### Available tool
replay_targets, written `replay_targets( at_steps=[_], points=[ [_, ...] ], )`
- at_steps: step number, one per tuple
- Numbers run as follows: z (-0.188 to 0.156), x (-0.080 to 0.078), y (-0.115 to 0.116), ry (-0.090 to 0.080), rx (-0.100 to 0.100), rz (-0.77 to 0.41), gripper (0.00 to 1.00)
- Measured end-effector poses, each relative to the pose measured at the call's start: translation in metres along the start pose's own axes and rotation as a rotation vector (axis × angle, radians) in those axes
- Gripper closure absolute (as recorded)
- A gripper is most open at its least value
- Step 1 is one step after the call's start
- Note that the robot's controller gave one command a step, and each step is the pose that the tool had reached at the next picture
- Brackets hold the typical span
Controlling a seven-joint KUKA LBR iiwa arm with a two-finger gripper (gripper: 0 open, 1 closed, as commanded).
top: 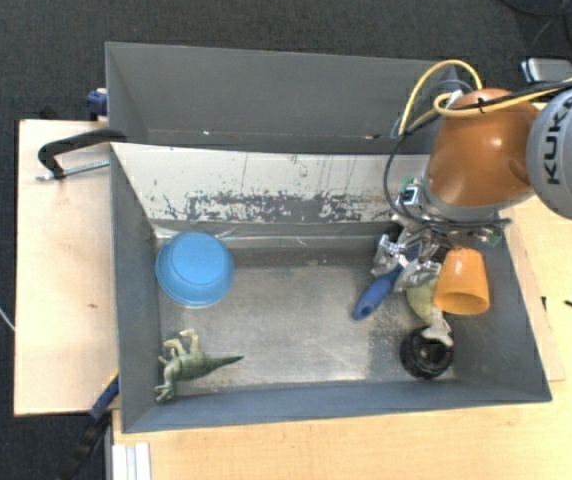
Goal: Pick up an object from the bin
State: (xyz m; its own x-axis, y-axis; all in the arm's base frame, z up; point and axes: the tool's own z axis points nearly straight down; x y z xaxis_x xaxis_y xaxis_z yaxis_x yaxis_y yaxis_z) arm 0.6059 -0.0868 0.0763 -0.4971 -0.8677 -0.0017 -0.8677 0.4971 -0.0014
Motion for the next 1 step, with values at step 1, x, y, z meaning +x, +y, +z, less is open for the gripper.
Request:
replay_targets(
  at_steps=[1],
  points=[
    [-0.0327, -0.0013, -0.0007, -0.002, 0.003, 0.004, 1.0]
  ],
)
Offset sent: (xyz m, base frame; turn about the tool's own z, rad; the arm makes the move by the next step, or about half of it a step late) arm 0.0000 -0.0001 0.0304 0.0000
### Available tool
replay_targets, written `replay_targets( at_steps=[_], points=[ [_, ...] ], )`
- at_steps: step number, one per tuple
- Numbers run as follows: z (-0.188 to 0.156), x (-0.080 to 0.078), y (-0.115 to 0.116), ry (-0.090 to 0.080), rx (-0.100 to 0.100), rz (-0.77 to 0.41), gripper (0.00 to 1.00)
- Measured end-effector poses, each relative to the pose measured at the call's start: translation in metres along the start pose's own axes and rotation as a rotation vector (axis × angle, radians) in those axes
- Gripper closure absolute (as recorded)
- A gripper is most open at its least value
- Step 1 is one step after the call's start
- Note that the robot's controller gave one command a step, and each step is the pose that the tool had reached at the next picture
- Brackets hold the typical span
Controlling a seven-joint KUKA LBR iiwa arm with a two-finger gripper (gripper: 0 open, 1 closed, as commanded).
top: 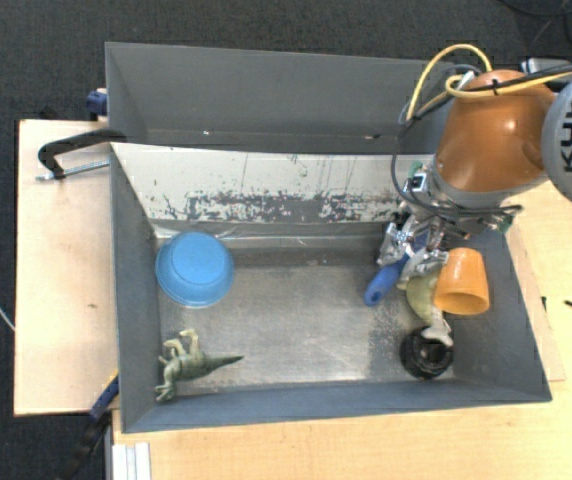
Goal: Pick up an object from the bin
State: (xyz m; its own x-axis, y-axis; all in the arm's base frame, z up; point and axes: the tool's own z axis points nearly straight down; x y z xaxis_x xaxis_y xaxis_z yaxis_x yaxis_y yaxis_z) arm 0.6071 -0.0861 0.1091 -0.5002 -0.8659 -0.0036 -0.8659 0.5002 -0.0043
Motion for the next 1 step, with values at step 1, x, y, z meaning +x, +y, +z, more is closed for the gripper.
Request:
replay_targets(
  at_steps=[1],
  points=[
    [-0.0529, -0.0024, -0.0016, -0.002, 0.004, 0.003, 1.0]
  ],
)
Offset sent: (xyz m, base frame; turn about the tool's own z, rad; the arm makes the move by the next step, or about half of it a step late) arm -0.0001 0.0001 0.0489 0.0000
